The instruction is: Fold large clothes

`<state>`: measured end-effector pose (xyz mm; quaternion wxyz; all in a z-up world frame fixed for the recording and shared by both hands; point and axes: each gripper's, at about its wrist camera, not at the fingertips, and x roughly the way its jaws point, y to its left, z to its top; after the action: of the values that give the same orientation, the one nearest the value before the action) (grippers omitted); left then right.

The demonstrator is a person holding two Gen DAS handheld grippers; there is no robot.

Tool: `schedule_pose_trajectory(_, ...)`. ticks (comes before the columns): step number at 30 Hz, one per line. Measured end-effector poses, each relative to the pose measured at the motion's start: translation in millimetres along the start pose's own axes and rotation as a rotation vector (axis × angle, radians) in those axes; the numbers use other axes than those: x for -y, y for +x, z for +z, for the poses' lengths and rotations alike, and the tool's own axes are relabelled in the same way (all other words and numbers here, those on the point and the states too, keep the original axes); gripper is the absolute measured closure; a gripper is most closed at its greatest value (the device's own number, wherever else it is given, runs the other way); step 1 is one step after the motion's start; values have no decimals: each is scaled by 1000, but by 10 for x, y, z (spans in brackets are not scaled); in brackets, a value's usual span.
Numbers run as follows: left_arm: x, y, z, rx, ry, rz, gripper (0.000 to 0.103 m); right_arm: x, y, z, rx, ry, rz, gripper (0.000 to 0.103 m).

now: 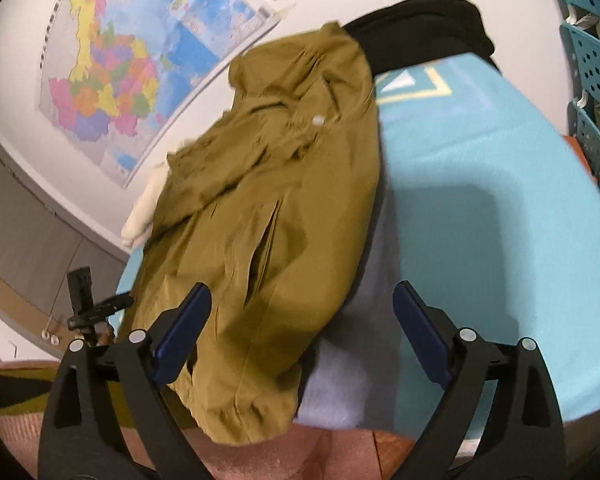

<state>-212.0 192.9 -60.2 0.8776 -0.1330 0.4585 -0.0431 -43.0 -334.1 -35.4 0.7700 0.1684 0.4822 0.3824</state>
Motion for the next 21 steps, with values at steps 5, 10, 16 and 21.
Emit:
schedule_pose_trajectory(5,82,-62,-152,-27,-4,-161,7,-115,85,-133,-10,-26,60,10)
schedule_pose_trajectory(10,200,-38,-208,-28,-20,-266,7,-397,329,-235,-67,-132,125,10)
schedule_pose_trajectory(16,313,46,-137,-7,-31,-252,23,-405,522,-240,-98,-85,201,63)
schedule_pose_trajectory(21,165,34,-91,-12,-140,-179,92,-407,235,-250,30,-18,344,91)
